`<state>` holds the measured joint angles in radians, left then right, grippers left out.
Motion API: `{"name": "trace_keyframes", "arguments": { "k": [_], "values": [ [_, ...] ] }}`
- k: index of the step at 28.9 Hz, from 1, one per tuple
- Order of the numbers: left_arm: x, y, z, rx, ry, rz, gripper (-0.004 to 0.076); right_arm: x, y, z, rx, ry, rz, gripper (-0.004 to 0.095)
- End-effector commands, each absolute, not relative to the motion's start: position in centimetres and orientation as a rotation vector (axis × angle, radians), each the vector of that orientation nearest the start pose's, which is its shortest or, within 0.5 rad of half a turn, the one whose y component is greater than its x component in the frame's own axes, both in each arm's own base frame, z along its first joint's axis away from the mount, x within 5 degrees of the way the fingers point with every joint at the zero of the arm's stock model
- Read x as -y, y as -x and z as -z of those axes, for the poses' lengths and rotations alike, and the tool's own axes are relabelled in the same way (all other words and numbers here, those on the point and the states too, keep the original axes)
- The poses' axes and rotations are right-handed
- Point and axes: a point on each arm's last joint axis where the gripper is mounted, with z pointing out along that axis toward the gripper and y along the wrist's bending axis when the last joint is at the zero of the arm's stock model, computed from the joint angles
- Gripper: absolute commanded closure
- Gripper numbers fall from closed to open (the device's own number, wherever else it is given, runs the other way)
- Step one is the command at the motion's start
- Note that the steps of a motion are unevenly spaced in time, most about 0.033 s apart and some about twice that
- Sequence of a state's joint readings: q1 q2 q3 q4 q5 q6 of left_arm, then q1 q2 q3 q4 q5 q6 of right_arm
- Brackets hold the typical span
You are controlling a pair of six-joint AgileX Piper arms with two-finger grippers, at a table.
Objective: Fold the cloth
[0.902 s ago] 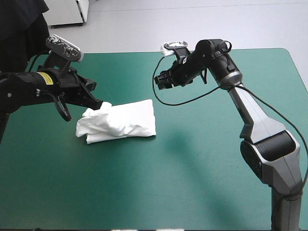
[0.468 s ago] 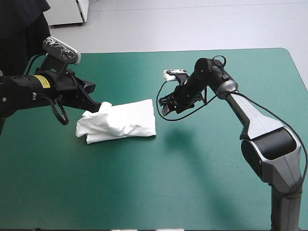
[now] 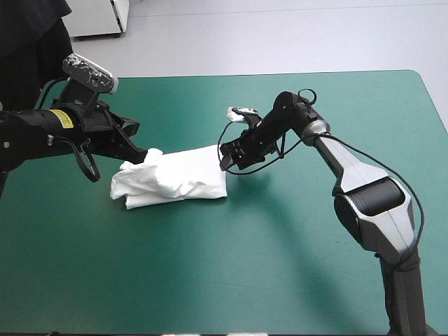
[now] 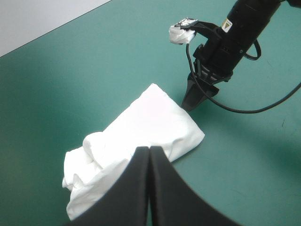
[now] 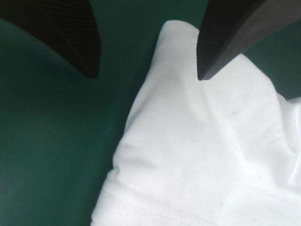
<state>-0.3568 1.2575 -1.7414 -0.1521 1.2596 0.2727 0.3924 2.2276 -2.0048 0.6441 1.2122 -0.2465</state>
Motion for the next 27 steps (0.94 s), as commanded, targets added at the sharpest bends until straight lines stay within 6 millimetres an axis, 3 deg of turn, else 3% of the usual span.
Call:
{"name": "trace_keyframes", "arguments": {
  "k": [1,6,17,20,24,27],
  "values": [
    [8.6,-18.6,-51.0,-2.117,-0.717,0.270,0.0745,-23.3,-42.2,-27.4,-2.615,0.662,-1.027,0.0344],
    [8.7,-18.6,-51.1,-2.114,-0.723,0.280,0.0745,-24.0,-42.8,-26.5,-2.607,0.640,-1.105,0.0344],
    [8.7,-18.5,-51.1,-2.112,-0.728,0.287,0.0745,-26.8,-42.2,-24.5,-2.619,0.697,-1.096,0.0372],
    [8.6,-18.3,-51.2,-2.104,-0.726,0.287,0.0745,-26.9,-42.3,-24.4,-2.615,0.693,-1.086,0.0553],
    [8.5,-17.9,-51.4,-2.094,-0.724,0.286,0.0745,-26.7,-42.4,-24.1,-2.612,0.728,-1.023,0.0926],
    [8.4,-17.8,-51.5,-2.093,-0.723,0.282,0.0745,-26.2,-42.6,-23.7,-2.631,0.770,-0.920,0.0909]
  ]
}}
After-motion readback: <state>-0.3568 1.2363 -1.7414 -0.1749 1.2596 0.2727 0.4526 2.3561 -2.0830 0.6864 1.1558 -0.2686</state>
